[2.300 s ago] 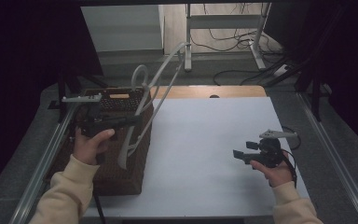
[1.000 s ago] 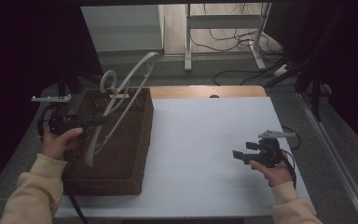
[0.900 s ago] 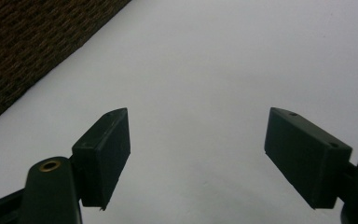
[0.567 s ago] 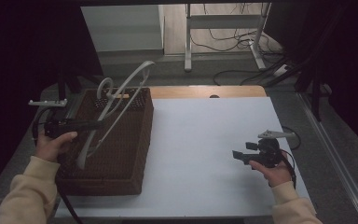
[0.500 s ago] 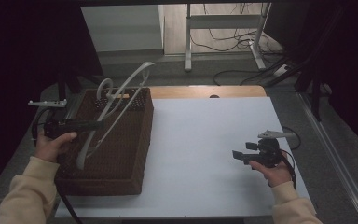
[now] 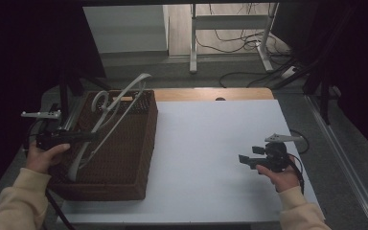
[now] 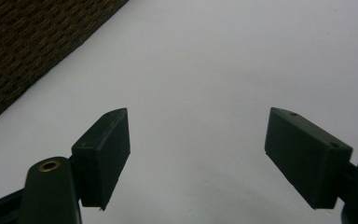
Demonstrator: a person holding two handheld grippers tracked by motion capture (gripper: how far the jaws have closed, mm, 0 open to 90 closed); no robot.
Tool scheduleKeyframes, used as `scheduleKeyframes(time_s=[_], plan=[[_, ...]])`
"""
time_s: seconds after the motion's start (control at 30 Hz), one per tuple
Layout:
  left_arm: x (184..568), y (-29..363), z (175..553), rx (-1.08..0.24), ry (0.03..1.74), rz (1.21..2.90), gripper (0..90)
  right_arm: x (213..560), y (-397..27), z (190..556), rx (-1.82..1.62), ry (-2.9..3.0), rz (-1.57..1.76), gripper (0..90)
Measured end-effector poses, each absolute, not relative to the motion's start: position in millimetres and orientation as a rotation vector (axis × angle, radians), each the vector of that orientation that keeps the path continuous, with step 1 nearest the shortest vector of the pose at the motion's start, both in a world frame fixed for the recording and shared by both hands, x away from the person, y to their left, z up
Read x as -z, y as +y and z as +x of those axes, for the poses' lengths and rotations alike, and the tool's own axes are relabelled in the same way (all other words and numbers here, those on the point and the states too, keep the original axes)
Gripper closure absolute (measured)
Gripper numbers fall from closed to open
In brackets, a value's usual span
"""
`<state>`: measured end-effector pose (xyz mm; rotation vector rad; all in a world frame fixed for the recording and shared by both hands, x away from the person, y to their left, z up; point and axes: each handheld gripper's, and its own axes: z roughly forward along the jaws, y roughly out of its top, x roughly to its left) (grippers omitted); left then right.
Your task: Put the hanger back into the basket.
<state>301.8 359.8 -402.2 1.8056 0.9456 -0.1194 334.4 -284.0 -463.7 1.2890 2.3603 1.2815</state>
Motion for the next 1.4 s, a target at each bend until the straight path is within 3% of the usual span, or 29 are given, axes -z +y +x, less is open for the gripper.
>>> scheduleKeyframes(time_s=[0.7,0.8,0.83,0.87,0.9,1.1,1.4], plan=[[441.1,367.5,300.4,0.198,1.028,1.904,79.3,464.2,-284.1,334.5,-1.281,2.361,1.292,22.1],[443.7,364.0,300.5,0.135,1.085,1.934,53.6,464.3,-284.2,334.3,-1.281,2.360,1.294,22.1],[443.9,362.8,300.4,0.121,1.089,1.942,47.3,464.5,-284.0,334.6,-1.281,2.361,1.293,22.1],[442.8,361.0,299.5,0.106,1.090,1.930,47.3,464.5,-284.0,334.6,-1.281,2.361,1.293,22.1],[439.9,358.5,298.0,0.080,1.085,1.917,38.7,464.4,-283.3,334.4,-1.280,2.363,1.290,22.1],[423.6,341.0,293.7,-0.039,1.051,1.932,23.6,464.4,-282.7,334.7,-1.283,2.366,1.288,22.0],[405.6,305.7,287.9,-0.158,1.045,1.926,19.0,466.2,-284.0,338.6,-1.308,2.371,1.285,22.1]])
